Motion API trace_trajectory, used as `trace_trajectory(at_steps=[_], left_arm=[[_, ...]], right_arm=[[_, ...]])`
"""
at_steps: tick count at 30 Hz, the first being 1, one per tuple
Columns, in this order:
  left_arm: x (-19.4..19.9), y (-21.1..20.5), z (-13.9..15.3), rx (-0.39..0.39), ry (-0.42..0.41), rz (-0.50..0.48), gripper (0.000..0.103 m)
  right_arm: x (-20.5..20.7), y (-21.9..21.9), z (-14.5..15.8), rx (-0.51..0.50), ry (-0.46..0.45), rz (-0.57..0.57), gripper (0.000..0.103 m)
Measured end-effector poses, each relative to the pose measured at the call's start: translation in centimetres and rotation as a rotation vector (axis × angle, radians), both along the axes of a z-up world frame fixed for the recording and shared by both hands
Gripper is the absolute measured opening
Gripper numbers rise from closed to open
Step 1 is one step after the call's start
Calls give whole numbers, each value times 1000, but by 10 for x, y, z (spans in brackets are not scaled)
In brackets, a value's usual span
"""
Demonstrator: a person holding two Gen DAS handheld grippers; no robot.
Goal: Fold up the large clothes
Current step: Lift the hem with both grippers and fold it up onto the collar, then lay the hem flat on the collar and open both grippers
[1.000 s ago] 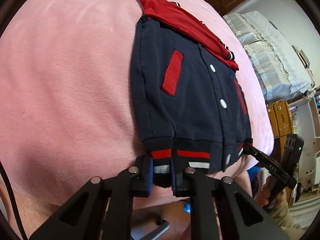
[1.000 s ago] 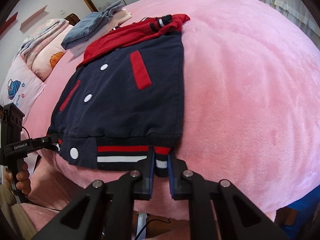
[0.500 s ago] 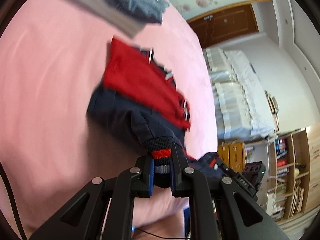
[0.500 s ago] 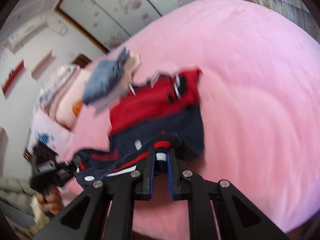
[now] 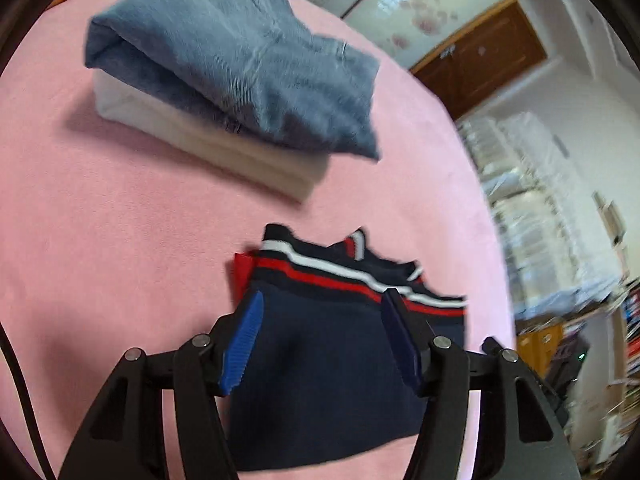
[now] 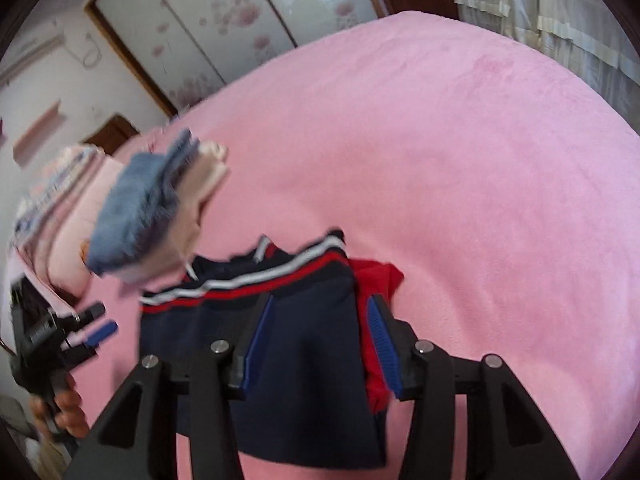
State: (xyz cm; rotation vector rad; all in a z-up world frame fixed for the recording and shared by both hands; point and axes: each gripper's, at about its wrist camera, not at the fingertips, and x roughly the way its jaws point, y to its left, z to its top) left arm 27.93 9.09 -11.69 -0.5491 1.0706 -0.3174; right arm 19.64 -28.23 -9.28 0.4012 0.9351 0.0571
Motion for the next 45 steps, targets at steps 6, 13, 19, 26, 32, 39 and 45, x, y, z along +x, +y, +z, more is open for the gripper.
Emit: trace_trajectory(at_steps=[6, 13, 19, 26, 32, 39, 45], left_arm=[[14, -5, -38, 44, 38, -29, 55], [12, -11, -42, 90, 2, -61, 34], [7, -23, -30, 234, -48, -89, 10], [19, -42, -36, 382, -51, -93, 10], [17, -31, -44, 373, -14, -45, 30], [-28, -29, 11, 456, -144, 14, 41], [-75, -65, 18, 347, -209, -21, 41]], right_arm=[[11, 1, -22, -48, 16, 25, 48], [35, 5, -27, -98, 0, 50, 48], [42, 22, -28, -177, -9, 95, 11], [46, 12, -24, -237, -63, 1, 11], [53, 10, -45, -177, 35, -6, 27], [9, 0, -4, -92, -58, -33, 29], [-23, 71, 0, -73, -95, 135, 29]])
